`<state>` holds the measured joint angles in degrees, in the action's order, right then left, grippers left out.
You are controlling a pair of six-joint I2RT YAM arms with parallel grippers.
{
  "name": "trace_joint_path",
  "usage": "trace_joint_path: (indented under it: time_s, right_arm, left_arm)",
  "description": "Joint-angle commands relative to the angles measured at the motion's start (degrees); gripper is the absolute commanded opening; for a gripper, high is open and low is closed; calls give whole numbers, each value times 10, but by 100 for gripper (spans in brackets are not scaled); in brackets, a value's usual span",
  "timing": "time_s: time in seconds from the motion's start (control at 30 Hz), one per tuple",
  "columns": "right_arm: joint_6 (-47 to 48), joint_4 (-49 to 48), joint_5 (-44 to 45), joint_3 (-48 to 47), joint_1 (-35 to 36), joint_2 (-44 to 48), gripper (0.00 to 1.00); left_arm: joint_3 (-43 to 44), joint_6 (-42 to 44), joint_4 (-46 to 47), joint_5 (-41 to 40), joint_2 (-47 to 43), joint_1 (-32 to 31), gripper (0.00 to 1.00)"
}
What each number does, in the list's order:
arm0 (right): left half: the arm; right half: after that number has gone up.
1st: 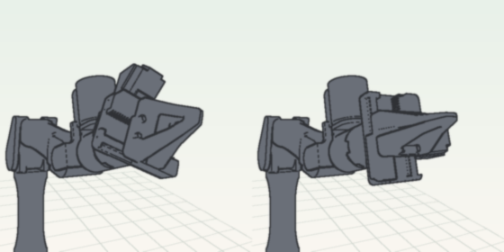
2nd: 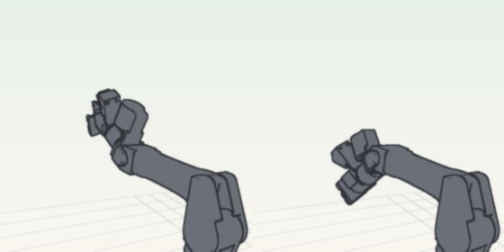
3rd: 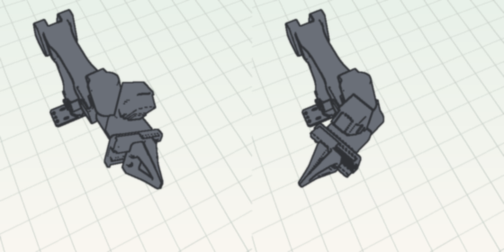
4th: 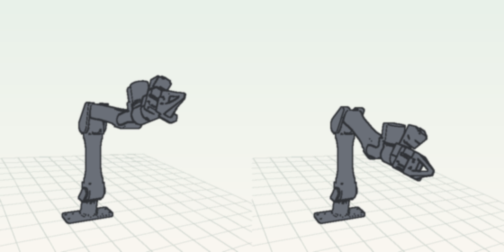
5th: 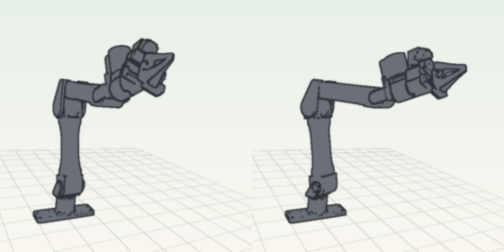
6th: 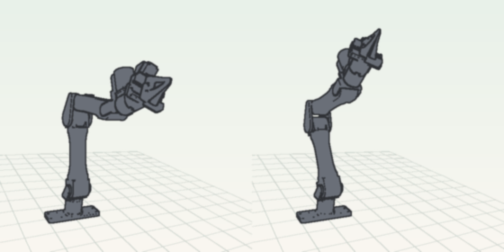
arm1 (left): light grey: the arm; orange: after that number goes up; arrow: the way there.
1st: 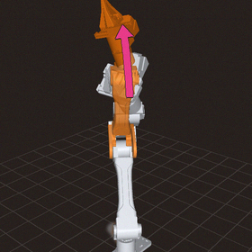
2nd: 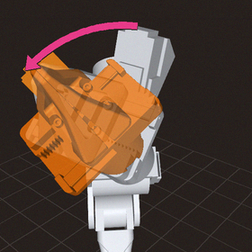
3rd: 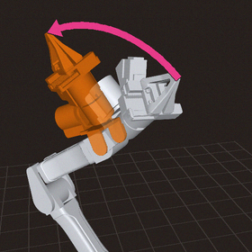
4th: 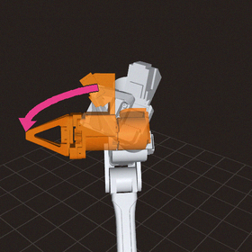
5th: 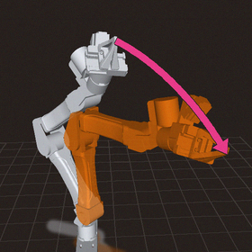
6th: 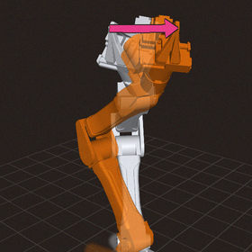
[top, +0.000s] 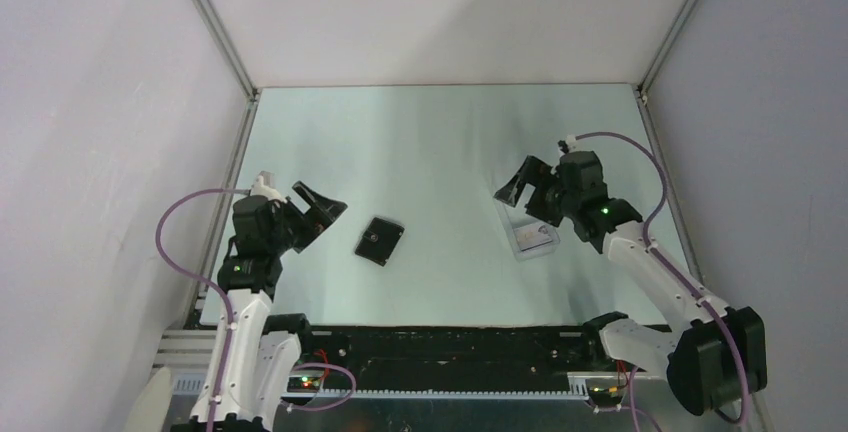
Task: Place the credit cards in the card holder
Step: Pick up the card holder from the center of the board.
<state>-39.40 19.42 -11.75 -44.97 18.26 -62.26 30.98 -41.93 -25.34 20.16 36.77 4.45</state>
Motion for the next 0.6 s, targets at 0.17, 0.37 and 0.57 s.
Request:
trace_joint_path:
  time_s: [0.17, 0.37, 0.57]
  right_arm:
    - [-9, -35, -16, -66, 102, -60, 100]
    - [-37, -80, -66, -83, 153, -141, 100]
    - [-67, -110, -122, -123, 192, -249, 100]
  left_arm:
    - [38, 62, -5, 31, 83, 11, 98]
    - [106, 95, -7, 36, 258, 10, 98]
    - [159, 111, -17, 38, 428, -5, 98]
